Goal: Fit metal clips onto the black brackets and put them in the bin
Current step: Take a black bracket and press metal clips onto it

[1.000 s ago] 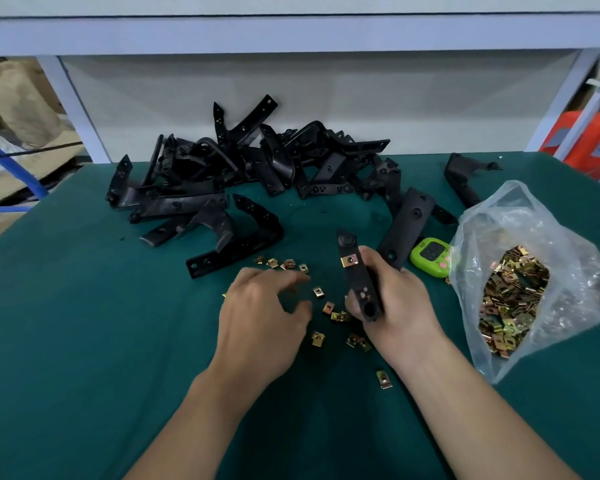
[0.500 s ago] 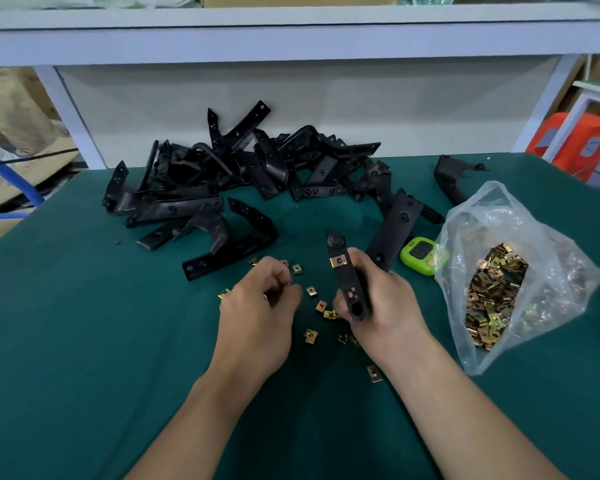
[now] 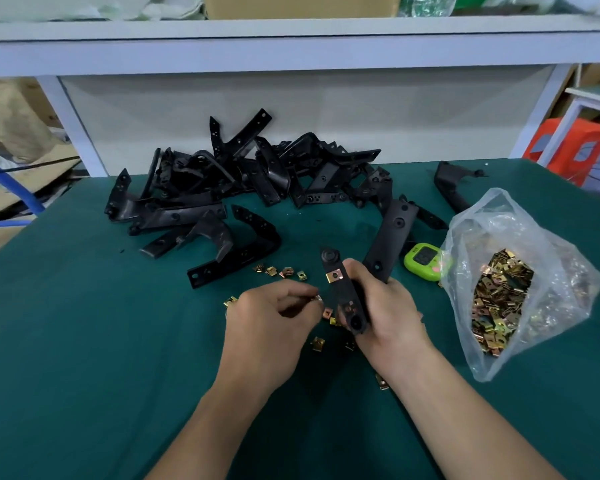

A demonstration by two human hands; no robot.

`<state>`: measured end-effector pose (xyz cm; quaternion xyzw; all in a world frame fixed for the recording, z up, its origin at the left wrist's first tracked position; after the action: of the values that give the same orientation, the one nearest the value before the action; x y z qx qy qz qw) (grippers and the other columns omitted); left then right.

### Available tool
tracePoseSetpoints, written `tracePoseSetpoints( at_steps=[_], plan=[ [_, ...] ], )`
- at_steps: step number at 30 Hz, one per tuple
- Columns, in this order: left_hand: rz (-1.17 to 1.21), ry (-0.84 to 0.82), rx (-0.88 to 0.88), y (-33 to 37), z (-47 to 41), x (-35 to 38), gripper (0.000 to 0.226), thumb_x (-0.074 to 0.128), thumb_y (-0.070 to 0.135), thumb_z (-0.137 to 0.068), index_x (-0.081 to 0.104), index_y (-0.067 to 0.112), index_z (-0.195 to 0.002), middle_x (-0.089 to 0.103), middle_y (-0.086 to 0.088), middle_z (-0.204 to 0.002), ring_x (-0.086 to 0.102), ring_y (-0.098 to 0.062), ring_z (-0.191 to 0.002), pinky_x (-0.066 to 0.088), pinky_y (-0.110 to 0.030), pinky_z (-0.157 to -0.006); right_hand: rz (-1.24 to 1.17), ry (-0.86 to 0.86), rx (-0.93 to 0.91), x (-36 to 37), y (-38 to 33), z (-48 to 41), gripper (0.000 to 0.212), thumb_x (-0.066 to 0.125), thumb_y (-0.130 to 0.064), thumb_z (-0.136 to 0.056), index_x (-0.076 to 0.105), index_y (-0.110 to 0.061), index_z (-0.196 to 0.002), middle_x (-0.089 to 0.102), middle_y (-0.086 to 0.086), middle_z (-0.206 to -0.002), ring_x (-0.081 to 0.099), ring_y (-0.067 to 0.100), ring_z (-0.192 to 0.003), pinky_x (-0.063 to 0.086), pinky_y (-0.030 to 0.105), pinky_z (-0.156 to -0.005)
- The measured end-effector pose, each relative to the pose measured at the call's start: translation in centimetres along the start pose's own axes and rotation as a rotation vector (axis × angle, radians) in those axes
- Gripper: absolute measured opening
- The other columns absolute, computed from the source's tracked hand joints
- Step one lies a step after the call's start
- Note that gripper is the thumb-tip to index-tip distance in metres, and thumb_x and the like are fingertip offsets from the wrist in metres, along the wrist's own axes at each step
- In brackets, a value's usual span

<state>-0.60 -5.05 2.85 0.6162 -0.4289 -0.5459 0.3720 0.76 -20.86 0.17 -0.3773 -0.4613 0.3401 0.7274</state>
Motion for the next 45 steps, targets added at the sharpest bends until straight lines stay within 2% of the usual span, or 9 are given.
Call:
tracePoseSetpoints(
  at_steps=[7,12,15,19,25,32,35,41,45],
  plan=[
    [0.266,-0.020,-0.082,-0.8,-0.5,0.2,0.038,0.079,0.005,-0.084,0.076,0.037,-0.104,0.080,0.010,-0.085,0.074,-0.005,-0.076,0.053,-0.013,-0.070,-0.052,-0.014,0.008,0.3,-0.4,-0.4,0.027,0.070,-0.019,-0.094,0.059,-0.015,-0.070,0.050,-0.002,-0.051,0.046,0.012,-0.040,0.038,0.025,-0.038],
    [0.359,-0.009,-0.109,-1.1,-0.7,0.4,0.036,0.078,-0.002,-0.083,0.080,0.034,-0.088,0.080,0.001,-0.083,0.074,-0.009,-0.073,0.053,-0.017,-0.066,-0.021,-0.032,0.014,0.5,-0.2,-0.7,0.028,0.072,-0.018,-0.092,0.065,-0.015,-0.065,0.054,-0.001,-0.055,0.049,0.014,-0.042,0.040,0.026,-0.040],
    [0.422,-0.049,-0.099,-0.9,-0.8,0.7,0.034,0.077,-0.004,-0.084,0.081,0.029,-0.089,0.079,-0.004,-0.082,0.074,-0.010,-0.072,0.054,-0.016,-0.067,-0.018,-0.054,0.019,0.6,-0.1,-0.7,0.040,0.072,-0.019,-0.092,0.072,-0.021,-0.051,0.061,0.001,-0.060,0.058,0.015,-0.049,0.047,0.029,-0.047],
    [0.512,-0.186,-0.109,-0.5,-0.5,1.7,0.023,0.069,0.001,-0.092,0.083,0.019,-0.095,0.078,-0.013,-0.084,0.072,-0.015,-0.073,0.056,-0.020,-0.068,-0.023,-0.050,0.017,0.5,-0.1,-0.8,0.038,0.072,-0.020,-0.092,0.069,-0.018,-0.054,0.061,0.005,-0.061,0.058,0.021,-0.054,0.048,0.037,-0.056],
    [0.460,-0.247,-0.109,-0.3,-0.3,2.1,0.031,0.059,0.018,-0.101,0.078,0.011,-0.078,0.075,-0.014,-0.076,0.068,-0.020,-0.063,0.055,-0.027,-0.062,-0.015,-0.026,0.029,0.3,-0.2,-0.5,0.043,0.072,-0.023,-0.092,0.063,-0.020,-0.050,0.051,0.001,-0.055,0.049,0.017,-0.047,0.041,0.031,-0.049],
    [0.466,-0.354,-0.074,0.1,0.0,2.0,0.032,0.063,0.033,-0.088,0.077,0.005,-0.080,0.071,-0.013,-0.070,0.062,-0.020,-0.061,0.051,-0.028,-0.061,0.021,-0.078,0.008,0.6,-0.1,0.1,0.050,0.071,-0.026,-0.091,0.057,-0.025,-0.042,0.046,-0.003,-0.050,0.048,0.014,-0.042,0.043,0.024,-0.043],
    [0.488,-0.355,-0.065,0.0,0.1,1.9,0.034,0.064,0.032,-0.089,0.076,0.001,-0.083,0.072,-0.013,-0.073,0.062,-0.019,-0.061,0.051,-0.024,-0.061,0.063,-0.055,-0.057,0.4,-0.5,0.1,0.049,0.069,-0.028,-0.091,0.054,-0.026,-0.044,0.044,-0.005,-0.050,0.046,0.013,-0.042,0.041,0.024,-0.043],
    [0.440,-0.353,-0.032,-0.3,0.0,1.8,0.028,0.065,0.033,-0.090,0.077,0.011,-0.077,0.073,-0.014,-0.072,0.063,-0.020,-0.060,0.052,-0.027,-0.060,0.119,0.017,-0.149,0.3,-0.8,0.1,0.036,0.070,-0.026,-0.090,0.049,-0.019,-0.061,0.042,-0.002,-0.052,0.042,0.018,-0.045,0.037,0.031,-0.046],
    [0.401,-0.395,-0.025,-0.6,0.2,2.1,0.025,0.069,0.029,-0.095,0.077,0.012,-0.078,0.074,-0.014,-0.073,0.065,-0.020,-0.060,0.052,-0.027,-0.060,0.121,0.034,-0.136,0.1,-0.6,-0.1,0.032,0.071,-0.024,-0.090,0.049,-0.014,-0.068,0.043,0.000,-0.053,0.042,0.018,-0.044,0.036,0.028,-0.044]
  ],
)
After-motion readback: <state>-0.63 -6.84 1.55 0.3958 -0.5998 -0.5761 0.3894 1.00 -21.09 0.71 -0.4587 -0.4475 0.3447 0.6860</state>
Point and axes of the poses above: each hand's wrist, its own z-axis away from the middle knuckle, its own x-axis out of the palm, y = z × x, the point moved 5 cm from there along -z, towards the middle knuckle
